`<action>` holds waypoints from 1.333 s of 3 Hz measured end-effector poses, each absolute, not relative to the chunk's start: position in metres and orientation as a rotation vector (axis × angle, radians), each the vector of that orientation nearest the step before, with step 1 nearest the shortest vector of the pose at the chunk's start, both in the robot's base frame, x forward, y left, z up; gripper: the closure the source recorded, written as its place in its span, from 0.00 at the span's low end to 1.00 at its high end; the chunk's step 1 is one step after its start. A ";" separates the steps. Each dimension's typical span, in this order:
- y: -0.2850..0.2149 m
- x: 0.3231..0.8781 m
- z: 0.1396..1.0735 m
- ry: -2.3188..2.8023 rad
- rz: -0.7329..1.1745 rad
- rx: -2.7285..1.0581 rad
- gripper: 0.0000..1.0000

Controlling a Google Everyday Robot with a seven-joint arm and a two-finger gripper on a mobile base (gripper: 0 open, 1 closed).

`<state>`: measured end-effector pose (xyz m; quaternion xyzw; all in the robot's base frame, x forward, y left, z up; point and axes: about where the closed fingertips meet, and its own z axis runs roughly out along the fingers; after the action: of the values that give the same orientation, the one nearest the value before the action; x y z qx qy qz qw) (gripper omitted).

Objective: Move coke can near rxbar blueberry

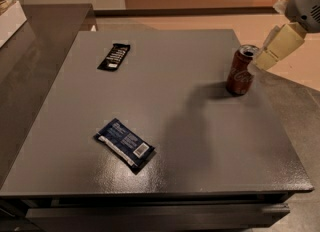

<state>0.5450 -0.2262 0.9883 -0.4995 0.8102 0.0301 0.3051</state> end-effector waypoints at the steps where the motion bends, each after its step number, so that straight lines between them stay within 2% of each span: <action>1: -0.232 0.567 0.982 2.155 0.071 -1.280 0.00; 4: -0.253 0.593 0.928 2.253 0.097 -1.235 0.00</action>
Offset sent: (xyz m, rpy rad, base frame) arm 0.0557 -0.0333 -0.0412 -0.0191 0.0211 -0.1129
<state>0.5933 -0.2526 0.9282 -0.4609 0.8409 0.0363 0.2814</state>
